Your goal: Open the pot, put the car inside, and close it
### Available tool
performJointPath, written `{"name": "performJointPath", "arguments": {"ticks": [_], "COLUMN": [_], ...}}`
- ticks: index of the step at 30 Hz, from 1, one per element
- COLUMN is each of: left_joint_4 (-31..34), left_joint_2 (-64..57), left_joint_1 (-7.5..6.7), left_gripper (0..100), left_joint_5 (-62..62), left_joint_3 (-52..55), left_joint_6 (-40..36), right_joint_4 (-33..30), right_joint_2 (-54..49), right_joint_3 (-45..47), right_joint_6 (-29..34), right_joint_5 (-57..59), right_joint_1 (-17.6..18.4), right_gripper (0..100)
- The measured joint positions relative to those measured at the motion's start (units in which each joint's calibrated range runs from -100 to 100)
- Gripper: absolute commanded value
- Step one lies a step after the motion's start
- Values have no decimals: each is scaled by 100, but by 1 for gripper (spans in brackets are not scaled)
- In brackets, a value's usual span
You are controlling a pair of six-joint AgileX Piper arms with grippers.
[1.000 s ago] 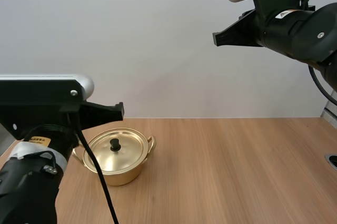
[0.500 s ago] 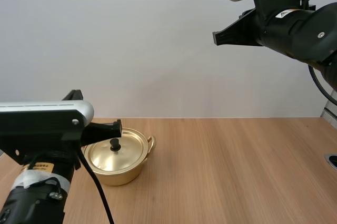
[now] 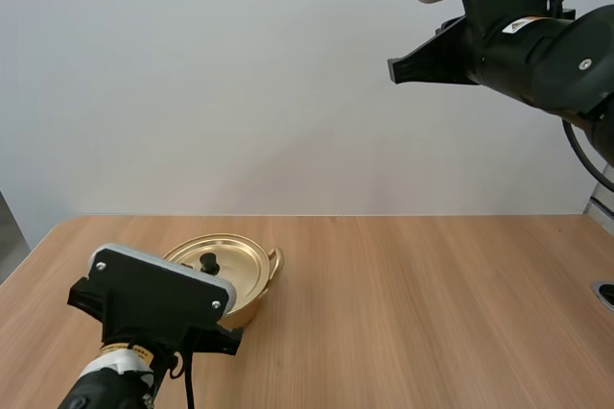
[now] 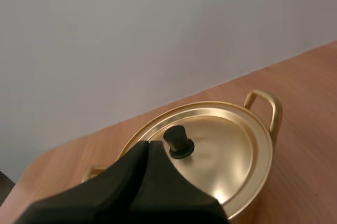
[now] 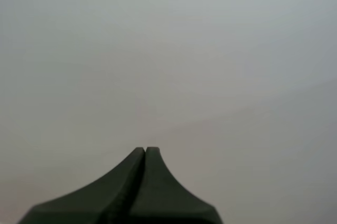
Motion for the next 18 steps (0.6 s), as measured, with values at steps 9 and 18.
{"name": "performJointPath", "arguments": {"ticks": [9, 18], "left_joint_4": [370, 380], "left_joint_2": [0, 0], "left_joint_1": [-52, -144], "left_gripper": [0, 0], "left_joint_5": [162, 178], "left_joint_3": [0, 0], "left_joint_6": [0, 0], "right_joint_4": [-25, -105], "right_joint_2": [0, 0], "right_joint_3": [0, 0], "right_joint_6": [9, 9], "right_joint_5": [132, 152], "right_joint_1": [0, 0], "right_gripper": [0, 0]}}
